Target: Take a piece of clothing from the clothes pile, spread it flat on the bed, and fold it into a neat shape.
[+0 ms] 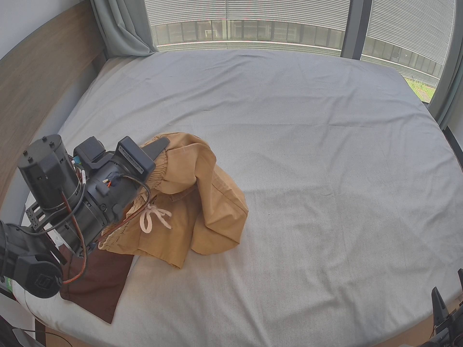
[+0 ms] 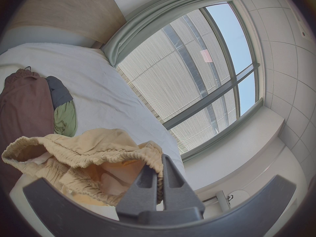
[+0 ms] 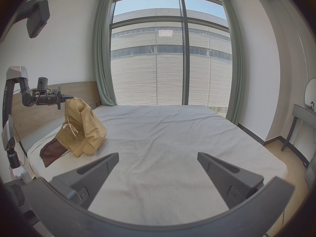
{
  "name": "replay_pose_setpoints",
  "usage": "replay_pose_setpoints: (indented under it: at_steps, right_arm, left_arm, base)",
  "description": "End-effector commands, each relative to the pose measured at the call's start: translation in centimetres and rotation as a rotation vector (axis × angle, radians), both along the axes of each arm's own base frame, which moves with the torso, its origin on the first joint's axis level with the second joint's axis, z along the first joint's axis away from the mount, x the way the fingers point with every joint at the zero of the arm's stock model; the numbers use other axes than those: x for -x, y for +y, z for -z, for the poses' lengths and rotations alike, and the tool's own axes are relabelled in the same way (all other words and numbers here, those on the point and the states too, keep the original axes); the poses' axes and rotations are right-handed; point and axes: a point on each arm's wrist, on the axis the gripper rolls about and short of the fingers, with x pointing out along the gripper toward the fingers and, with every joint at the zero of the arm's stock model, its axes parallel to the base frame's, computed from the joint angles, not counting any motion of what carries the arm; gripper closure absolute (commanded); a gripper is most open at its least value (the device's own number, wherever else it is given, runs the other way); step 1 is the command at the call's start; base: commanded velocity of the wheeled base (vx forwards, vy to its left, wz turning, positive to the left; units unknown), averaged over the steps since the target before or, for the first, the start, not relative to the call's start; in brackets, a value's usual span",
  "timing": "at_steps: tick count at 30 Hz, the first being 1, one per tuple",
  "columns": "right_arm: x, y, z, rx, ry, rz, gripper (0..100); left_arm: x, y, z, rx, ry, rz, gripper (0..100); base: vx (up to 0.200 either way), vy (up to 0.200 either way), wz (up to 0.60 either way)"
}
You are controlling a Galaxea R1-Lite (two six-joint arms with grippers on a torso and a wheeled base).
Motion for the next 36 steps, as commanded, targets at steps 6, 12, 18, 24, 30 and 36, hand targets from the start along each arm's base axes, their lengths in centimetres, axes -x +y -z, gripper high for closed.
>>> replay_pose_setpoints:
  at_steps: [6,12,18,24,30,36]
  right_arm:
    - [0.0,0.0,0.5,0.000,0.003,-0.001,0]
    - [0.0,0.0,0.5,0.000,0.003,-0.001,0]
    - [0.0,0.0,0.5,0.000,0.003,-0.001,0]
    - [0.0,0.0,0.5,0.000,0.003,-0.001,0]
    - [0.0,0.0,0.5,0.000,0.003,-0.001,0]
    - [0.0,0.0,0.5,0.000,0.003,-0.001,0]
  left_arm:
    - [0.0,-1.7,-0.6,0.006,-0.007,0.037,100]
    - [0.5,-3.3,-0.9,0.012,-0.010,0.097,100]
    - [1.0,-5.1,-1.3,0.022,-0.024,0.171,100]
    - [1.9,-7.2,-1.6,0.001,-0.001,0.272,100]
    - [1.3,-8.8,-2.0,0.005,0.001,0.335,100]
    - [0.9,-10.9,-1.7,0.033,0.044,0.428,100]
  base:
    - [0.000,0.000,0.00]
    - [0.000,0.000,0.00]
    - [0.000,0.000,0.00]
    - [0.000,0.000,0.00]
    - [0.000,0.000,0.00]
    - [0.000,0.000,0.00]
